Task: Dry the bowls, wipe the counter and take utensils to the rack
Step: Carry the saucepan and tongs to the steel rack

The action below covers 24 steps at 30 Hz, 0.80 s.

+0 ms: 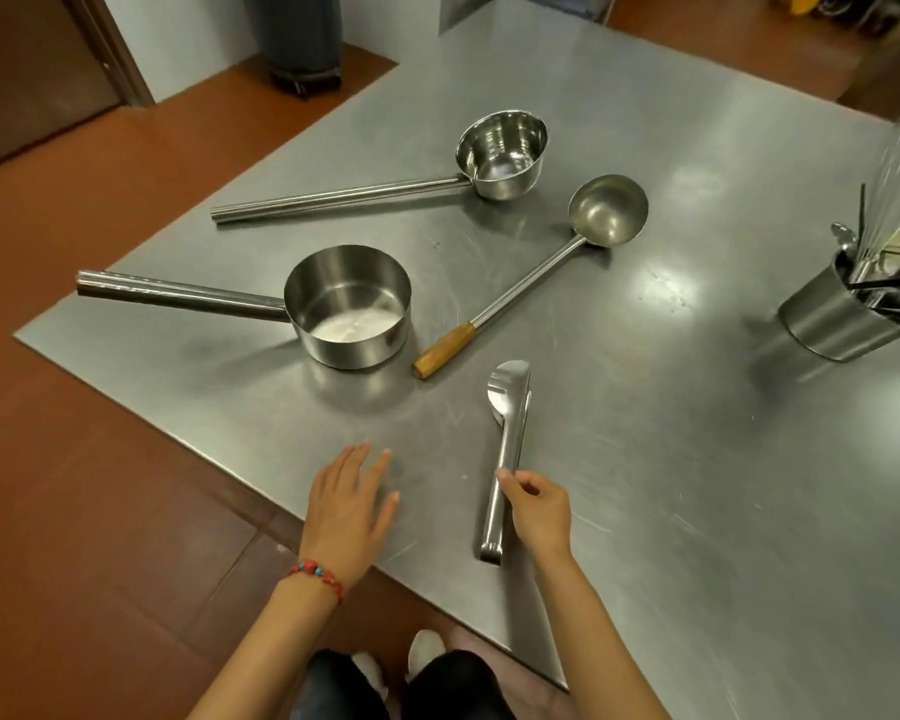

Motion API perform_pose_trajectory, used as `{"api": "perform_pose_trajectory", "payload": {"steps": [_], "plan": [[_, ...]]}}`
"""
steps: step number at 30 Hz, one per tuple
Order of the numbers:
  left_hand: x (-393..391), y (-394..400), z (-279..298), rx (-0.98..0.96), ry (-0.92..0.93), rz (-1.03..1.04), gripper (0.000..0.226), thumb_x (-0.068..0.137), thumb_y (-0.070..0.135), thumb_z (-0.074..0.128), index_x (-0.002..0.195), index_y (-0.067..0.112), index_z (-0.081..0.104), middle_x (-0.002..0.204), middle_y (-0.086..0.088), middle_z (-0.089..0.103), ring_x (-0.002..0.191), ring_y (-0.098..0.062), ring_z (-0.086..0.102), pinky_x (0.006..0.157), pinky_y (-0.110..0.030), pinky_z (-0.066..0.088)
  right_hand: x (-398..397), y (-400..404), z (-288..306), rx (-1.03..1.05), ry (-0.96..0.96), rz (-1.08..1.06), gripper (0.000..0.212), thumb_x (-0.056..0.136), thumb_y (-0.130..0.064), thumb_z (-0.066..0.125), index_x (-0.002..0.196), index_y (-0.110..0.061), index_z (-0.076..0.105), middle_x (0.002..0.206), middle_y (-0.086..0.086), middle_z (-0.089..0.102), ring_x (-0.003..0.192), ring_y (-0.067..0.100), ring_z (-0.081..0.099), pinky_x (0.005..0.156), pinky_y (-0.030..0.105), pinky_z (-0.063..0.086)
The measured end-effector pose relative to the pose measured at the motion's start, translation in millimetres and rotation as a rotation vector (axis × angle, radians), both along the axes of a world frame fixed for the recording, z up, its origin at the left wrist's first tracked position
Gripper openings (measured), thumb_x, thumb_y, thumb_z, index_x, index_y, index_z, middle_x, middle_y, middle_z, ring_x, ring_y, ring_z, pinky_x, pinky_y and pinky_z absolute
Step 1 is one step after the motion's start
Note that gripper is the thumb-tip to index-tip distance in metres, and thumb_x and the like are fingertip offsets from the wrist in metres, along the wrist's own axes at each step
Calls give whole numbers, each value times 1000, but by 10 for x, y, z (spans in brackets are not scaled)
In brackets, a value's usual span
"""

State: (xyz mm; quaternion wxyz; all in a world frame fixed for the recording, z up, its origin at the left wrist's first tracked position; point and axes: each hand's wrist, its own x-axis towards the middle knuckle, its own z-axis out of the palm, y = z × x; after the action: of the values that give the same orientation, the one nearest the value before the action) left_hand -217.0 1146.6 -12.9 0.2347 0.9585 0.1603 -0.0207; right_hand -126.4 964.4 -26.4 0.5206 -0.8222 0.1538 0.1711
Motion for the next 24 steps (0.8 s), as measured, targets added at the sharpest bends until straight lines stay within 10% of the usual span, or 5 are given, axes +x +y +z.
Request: {"api": "perform_pose_trajectory", "payload": {"steps": [11, 24], "plan": [[170, 190, 94, -46, -5, 99, 80, 90, 58, 11, 117, 0, 59, 123, -27, 57, 115, -45, 53, 92, -58, 44, 217, 160, 210, 332, 109, -83, 18, 84, -19, 66, 71, -6, 68, 79, 19, 63, 71, 25, 53, 74, 40, 48], [445, 1218, 210, -37, -160, -43, 74, 93, 53, 14, 116, 0, 60, 119, -28, 59, 110, -44, 56, 88, -55, 46, 212, 917, 359, 365, -30, -234, 17, 83, -19, 67, 68, -11, 70, 78, 18, 68, 72, 25, 61, 70, 32, 50]]}}
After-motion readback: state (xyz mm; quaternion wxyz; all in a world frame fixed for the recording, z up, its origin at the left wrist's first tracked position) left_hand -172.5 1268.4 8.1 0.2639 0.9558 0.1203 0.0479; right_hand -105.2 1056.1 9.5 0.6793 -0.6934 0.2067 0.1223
